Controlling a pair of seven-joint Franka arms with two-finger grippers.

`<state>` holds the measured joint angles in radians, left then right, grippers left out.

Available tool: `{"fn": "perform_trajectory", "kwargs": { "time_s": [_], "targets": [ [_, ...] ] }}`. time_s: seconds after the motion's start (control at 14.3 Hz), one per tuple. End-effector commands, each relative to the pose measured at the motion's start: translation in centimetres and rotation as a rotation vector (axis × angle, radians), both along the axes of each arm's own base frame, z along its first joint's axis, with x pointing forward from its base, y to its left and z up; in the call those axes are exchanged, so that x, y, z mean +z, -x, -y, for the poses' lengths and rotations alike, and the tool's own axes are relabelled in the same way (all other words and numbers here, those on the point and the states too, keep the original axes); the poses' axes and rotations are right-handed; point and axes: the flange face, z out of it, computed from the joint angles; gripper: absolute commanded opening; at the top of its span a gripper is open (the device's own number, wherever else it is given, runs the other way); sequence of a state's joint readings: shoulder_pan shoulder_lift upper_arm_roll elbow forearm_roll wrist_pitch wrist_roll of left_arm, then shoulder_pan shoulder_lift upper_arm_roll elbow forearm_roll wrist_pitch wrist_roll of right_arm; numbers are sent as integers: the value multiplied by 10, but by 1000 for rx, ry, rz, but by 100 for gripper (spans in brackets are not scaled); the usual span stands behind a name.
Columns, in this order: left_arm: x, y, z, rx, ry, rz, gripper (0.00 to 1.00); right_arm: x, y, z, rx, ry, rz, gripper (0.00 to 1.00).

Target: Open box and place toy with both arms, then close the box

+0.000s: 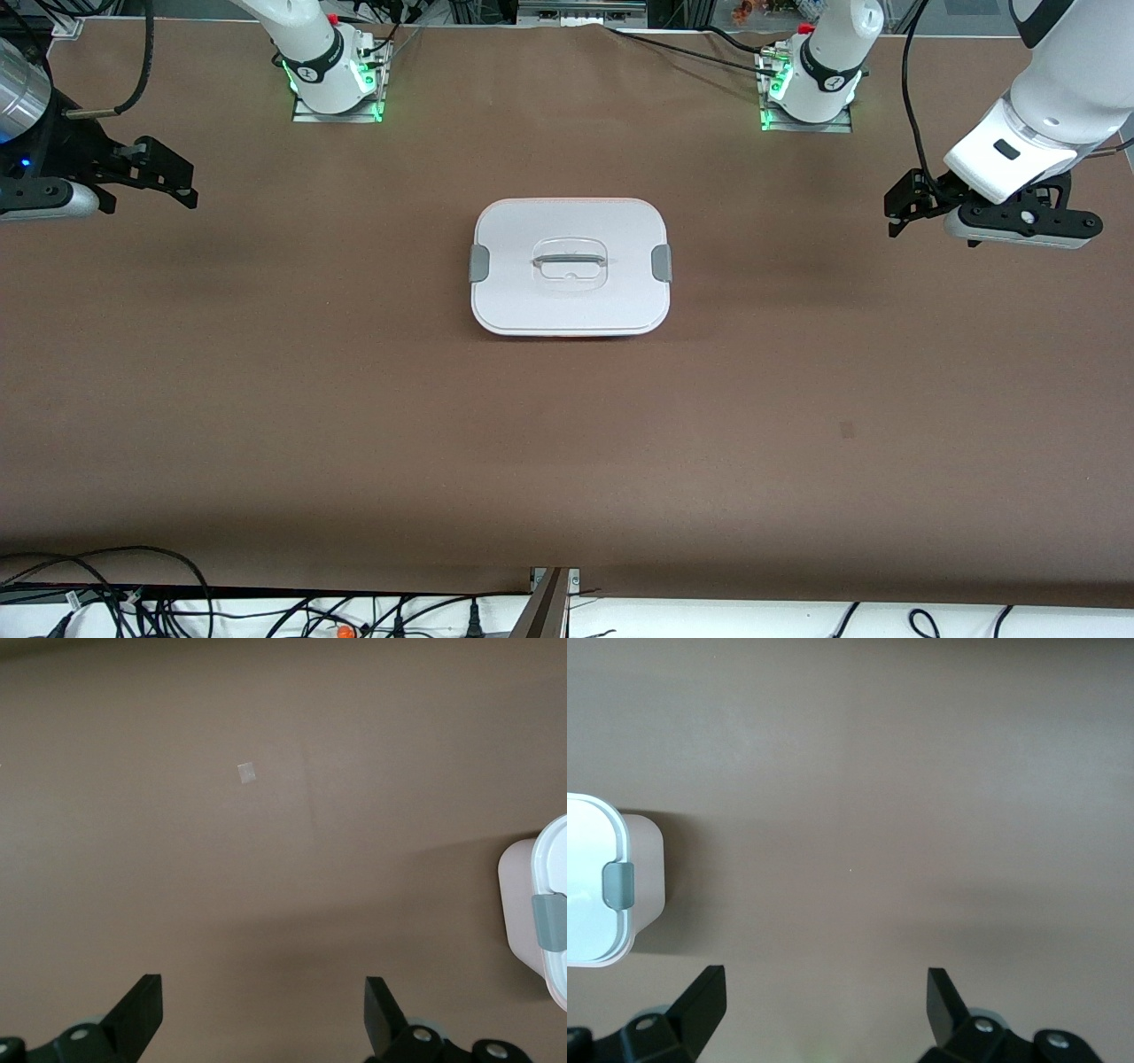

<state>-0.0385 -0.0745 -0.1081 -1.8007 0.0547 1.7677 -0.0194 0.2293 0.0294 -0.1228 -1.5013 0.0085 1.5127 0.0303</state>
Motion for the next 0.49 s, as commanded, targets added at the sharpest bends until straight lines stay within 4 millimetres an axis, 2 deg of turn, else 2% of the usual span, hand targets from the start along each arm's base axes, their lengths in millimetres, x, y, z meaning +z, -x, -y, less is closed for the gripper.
{"fn": "perform_trajectory", "kwargs": {
  "time_s": [0.0,0.14,0.42],
  "targets": [
    [2,-2,-3,25,25,-20,100,6,4,0,-10,-4,8,100],
    [8,-13,-5,33,26,-52,100,6,4,0,-10,-4,10,100],
    [7,-13,-14,51,31,-57,100,7,3,0,-12,-5,11,100]
  ]
}}
